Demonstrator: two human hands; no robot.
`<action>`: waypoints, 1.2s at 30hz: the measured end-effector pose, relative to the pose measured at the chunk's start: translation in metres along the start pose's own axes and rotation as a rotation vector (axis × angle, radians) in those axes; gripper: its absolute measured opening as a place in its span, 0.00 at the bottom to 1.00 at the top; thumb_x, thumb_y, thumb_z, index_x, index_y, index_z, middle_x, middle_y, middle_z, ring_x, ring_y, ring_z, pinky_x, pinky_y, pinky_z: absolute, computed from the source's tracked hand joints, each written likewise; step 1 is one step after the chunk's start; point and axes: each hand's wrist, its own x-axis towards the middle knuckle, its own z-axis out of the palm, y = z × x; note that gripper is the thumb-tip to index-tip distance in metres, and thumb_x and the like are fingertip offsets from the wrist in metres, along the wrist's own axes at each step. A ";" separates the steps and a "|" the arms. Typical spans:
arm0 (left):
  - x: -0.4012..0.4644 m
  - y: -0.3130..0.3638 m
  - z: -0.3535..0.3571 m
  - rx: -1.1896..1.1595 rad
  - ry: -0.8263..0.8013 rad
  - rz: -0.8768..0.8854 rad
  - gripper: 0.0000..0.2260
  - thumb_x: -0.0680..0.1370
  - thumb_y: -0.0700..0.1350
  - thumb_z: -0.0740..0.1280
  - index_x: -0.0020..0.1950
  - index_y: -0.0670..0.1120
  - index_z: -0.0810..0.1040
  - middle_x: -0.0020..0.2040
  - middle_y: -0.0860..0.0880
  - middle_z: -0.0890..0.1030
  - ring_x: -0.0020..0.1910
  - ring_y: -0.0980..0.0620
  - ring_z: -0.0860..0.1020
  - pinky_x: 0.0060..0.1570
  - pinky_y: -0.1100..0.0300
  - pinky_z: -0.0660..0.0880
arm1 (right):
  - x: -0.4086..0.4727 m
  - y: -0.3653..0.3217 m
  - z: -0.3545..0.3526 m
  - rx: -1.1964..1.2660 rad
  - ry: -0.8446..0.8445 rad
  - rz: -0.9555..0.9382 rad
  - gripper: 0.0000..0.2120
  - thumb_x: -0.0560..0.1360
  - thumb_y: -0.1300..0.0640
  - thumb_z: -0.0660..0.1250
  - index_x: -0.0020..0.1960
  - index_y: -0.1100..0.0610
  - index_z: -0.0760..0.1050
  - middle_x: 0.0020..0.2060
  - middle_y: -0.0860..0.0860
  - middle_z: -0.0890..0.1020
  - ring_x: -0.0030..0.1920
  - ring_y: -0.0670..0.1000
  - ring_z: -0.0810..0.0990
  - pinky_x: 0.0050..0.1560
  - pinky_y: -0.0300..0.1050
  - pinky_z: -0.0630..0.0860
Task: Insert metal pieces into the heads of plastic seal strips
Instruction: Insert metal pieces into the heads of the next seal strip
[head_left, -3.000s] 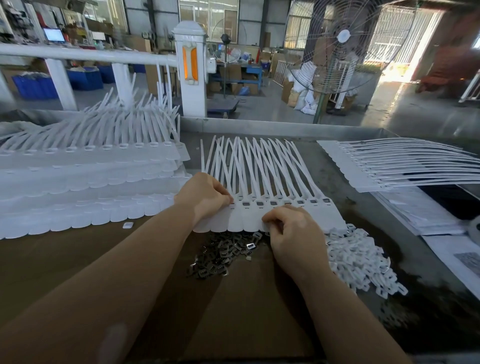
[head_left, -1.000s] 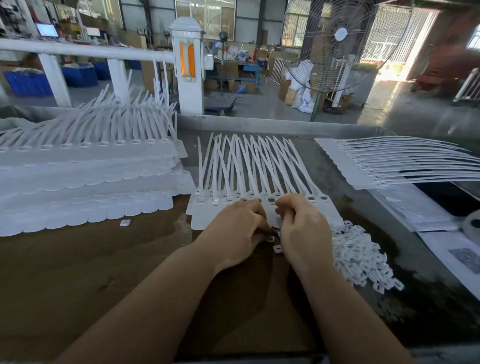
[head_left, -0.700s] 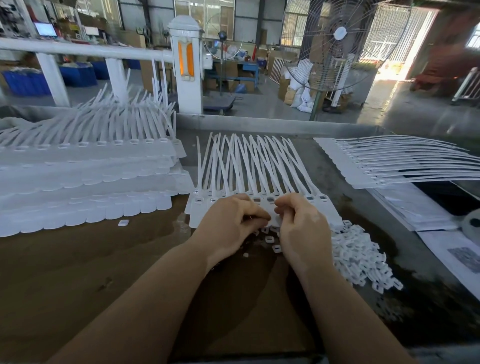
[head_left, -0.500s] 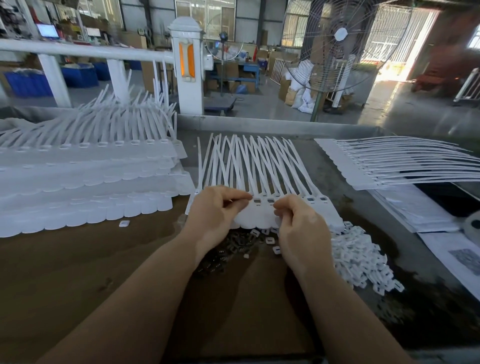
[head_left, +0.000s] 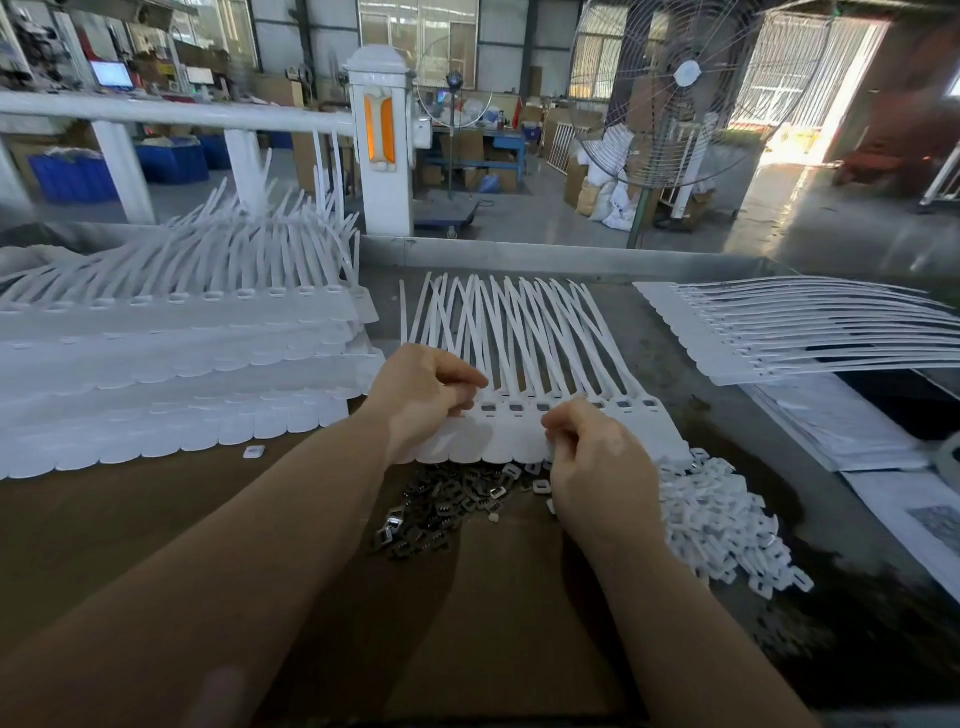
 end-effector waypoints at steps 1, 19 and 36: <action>0.002 0.001 0.001 0.043 -0.004 0.011 0.06 0.76 0.35 0.68 0.48 0.43 0.83 0.41 0.51 0.82 0.39 0.58 0.80 0.35 0.75 0.73 | 0.000 0.000 0.000 -0.003 0.004 -0.006 0.07 0.76 0.63 0.62 0.51 0.58 0.78 0.44 0.51 0.82 0.45 0.51 0.77 0.44 0.40 0.67; 0.018 0.011 0.009 0.298 -0.161 0.037 0.07 0.76 0.36 0.66 0.48 0.44 0.84 0.45 0.49 0.82 0.46 0.53 0.79 0.48 0.63 0.72 | 0.000 0.000 0.001 -0.006 -0.009 -0.021 0.07 0.76 0.63 0.62 0.50 0.57 0.78 0.44 0.51 0.81 0.46 0.51 0.76 0.44 0.41 0.67; 0.019 -0.006 0.004 0.192 -0.097 0.047 0.07 0.79 0.39 0.64 0.47 0.48 0.81 0.42 0.56 0.78 0.41 0.60 0.75 0.34 0.72 0.66 | 0.001 -0.001 -0.001 -0.012 -0.020 -0.034 0.08 0.75 0.64 0.62 0.50 0.58 0.78 0.44 0.51 0.81 0.47 0.51 0.76 0.47 0.42 0.69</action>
